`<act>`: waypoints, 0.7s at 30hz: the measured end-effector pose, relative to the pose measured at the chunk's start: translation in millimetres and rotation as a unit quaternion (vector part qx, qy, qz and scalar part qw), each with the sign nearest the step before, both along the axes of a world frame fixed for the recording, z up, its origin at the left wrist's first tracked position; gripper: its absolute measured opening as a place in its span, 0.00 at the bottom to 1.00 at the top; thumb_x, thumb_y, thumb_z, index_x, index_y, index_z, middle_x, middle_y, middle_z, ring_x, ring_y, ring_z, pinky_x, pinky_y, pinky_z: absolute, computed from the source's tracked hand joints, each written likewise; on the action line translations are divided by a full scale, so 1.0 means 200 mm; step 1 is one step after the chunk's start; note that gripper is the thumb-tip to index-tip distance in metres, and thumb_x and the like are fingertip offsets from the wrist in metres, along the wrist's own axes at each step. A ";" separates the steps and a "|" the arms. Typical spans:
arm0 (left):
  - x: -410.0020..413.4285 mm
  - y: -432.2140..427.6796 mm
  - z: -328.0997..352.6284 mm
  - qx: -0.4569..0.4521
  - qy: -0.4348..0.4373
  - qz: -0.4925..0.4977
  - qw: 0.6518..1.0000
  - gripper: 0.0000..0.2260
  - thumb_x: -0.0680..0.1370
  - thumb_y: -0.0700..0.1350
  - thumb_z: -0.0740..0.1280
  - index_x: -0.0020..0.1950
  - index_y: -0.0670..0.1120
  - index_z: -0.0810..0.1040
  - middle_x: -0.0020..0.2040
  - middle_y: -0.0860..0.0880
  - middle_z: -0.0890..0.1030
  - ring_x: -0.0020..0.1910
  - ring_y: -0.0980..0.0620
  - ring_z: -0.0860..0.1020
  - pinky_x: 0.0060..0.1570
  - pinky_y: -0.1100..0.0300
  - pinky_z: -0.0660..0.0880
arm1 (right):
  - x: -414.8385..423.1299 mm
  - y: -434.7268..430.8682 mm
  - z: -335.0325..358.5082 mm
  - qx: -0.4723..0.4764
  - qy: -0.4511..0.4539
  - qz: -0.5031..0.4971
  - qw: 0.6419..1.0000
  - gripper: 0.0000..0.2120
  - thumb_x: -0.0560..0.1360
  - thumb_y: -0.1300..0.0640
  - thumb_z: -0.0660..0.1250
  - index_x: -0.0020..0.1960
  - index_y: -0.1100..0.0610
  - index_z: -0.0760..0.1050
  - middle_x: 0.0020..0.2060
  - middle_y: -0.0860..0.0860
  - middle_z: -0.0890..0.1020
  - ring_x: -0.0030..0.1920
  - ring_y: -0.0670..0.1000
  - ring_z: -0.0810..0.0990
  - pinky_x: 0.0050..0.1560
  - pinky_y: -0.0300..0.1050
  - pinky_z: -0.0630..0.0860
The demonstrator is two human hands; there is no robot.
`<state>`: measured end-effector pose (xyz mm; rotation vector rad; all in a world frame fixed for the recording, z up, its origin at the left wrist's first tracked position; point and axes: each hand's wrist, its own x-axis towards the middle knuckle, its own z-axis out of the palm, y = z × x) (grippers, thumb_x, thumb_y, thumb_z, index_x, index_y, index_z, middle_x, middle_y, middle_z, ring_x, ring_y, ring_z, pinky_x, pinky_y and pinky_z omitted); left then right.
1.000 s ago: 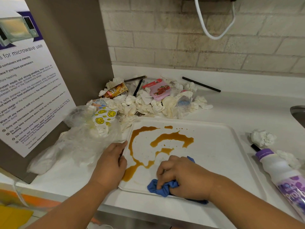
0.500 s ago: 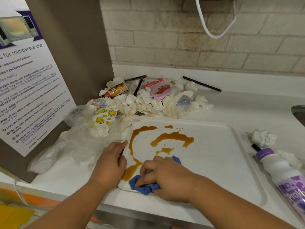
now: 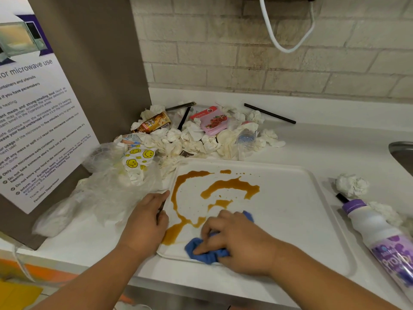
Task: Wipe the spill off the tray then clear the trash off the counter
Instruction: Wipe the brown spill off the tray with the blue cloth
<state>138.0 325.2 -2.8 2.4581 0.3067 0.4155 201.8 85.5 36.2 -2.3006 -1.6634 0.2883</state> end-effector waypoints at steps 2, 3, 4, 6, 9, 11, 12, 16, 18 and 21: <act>0.00 0.00 0.00 0.000 0.002 0.000 1.000 0.22 0.77 0.36 0.60 0.70 0.47 0.71 0.62 0.51 0.74 0.58 0.52 0.73 0.60 0.61 0.67 | -0.01 -0.01 0.00 -0.003 0.008 0.007 1.000 0.18 0.76 0.52 0.60 0.63 0.37 0.74 0.57 0.43 0.73 0.54 0.50 0.67 0.51 0.47 0.63; 0.00 0.00 0.00 -0.001 0.003 0.000 1.000 0.22 0.77 0.36 0.60 0.70 0.47 0.71 0.62 0.51 0.74 0.59 0.52 0.73 0.60 0.61 0.67 | 0.00 -0.05 0.00 -0.002 0.013 0.000 1.000 0.18 0.76 0.50 0.59 0.63 0.37 0.73 0.57 0.42 0.73 0.54 0.48 0.67 0.53 0.47 0.65; 0.00 0.00 0.00 -0.003 0.003 0.001 1.000 0.21 0.77 0.36 0.60 0.70 0.48 0.71 0.62 0.51 0.74 0.59 0.52 0.73 0.61 0.62 0.67 | 0.02 -0.10 -0.01 0.001 0.015 -0.011 1.000 0.18 0.74 0.50 0.58 0.62 0.37 0.74 0.57 0.41 0.73 0.53 0.47 0.68 0.53 0.48 0.68; 0.00 0.00 0.01 -0.004 0.004 0.002 1.000 0.21 0.77 0.37 0.60 0.70 0.48 0.71 0.63 0.52 0.73 0.61 0.52 0.72 0.61 0.62 0.66 | 0.09 -0.23 -0.05 0.028 0.013 -0.055 0.998 0.18 0.72 0.51 0.61 0.59 0.37 0.76 0.54 0.39 0.75 0.51 0.45 0.69 0.50 0.48 0.72; 0.00 -0.01 0.01 -0.005 0.001 0.003 1.000 0.21 0.76 0.36 0.61 0.70 0.47 0.71 0.62 0.51 0.74 0.60 0.51 0.73 0.61 0.61 0.67 | 0.18 -0.40 -0.08 0.069 -0.006 -0.153 0.986 0.19 0.70 0.56 0.67 0.55 0.36 0.78 0.51 0.37 0.75 0.49 0.39 0.68 0.47 0.44 0.72; 0.00 -0.01 0.01 -0.004 0.000 0.002 1.000 0.21 0.76 0.36 0.61 0.69 0.46 0.72 0.62 0.51 0.74 0.60 0.50 0.73 0.62 0.60 0.68 | 0.18 -0.41 -0.08 0.084 -0.021 -0.191 0.978 0.18 0.68 0.57 0.68 0.52 0.37 0.79 0.49 0.36 0.75 0.47 0.39 0.68 0.45 0.44 0.72; 0.00 -0.01 0.01 -0.003 -0.001 0.001 1.000 0.22 0.76 0.36 0.61 0.69 0.46 0.72 0.62 0.51 0.74 0.60 0.50 0.73 0.62 0.60 0.68 | 0.16 -0.38 -0.07 0.090 -0.031 -0.190 0.977 0.18 0.67 0.57 0.69 0.52 0.38 0.79 0.49 0.37 0.76 0.47 0.40 0.69 0.44 0.45 0.73; 0.00 0.00 0.01 0.004 0.002 -0.005 1.000 0.22 0.76 0.35 0.61 0.69 0.46 0.72 0.62 0.50 0.74 0.59 0.50 0.73 0.61 0.60 0.68 | 0.01 -0.24 -0.07 0.060 -0.022 -0.076 0.995 0.17 0.72 0.52 0.65 0.57 0.36 0.76 0.51 0.38 0.75 0.48 0.44 0.72 0.46 0.43 0.72; 0.00 0.00 0.01 0.004 0.006 -0.009 1.000 0.22 0.76 0.35 0.61 0.70 0.46 0.71 0.62 0.50 0.74 0.60 0.50 0.73 0.61 0.61 0.67 | 0.05 -0.25 -0.07 0.056 -0.011 -0.073 0.996 0.17 0.72 0.51 0.62 0.57 0.36 0.77 0.51 0.39 0.76 0.48 0.45 0.73 0.46 0.47 0.74; 0.00 0.00 0.01 -0.002 0.010 -0.011 1.000 0.22 0.76 0.35 0.61 0.70 0.46 0.71 0.62 0.50 0.74 0.60 0.50 0.73 0.60 0.62 0.67 | 0.20 -0.33 -0.08 0.089 -0.019 -0.160 0.983 0.17 0.69 0.54 0.64 0.55 0.38 0.79 0.49 0.42 0.78 0.46 0.47 0.74 0.45 0.52 0.76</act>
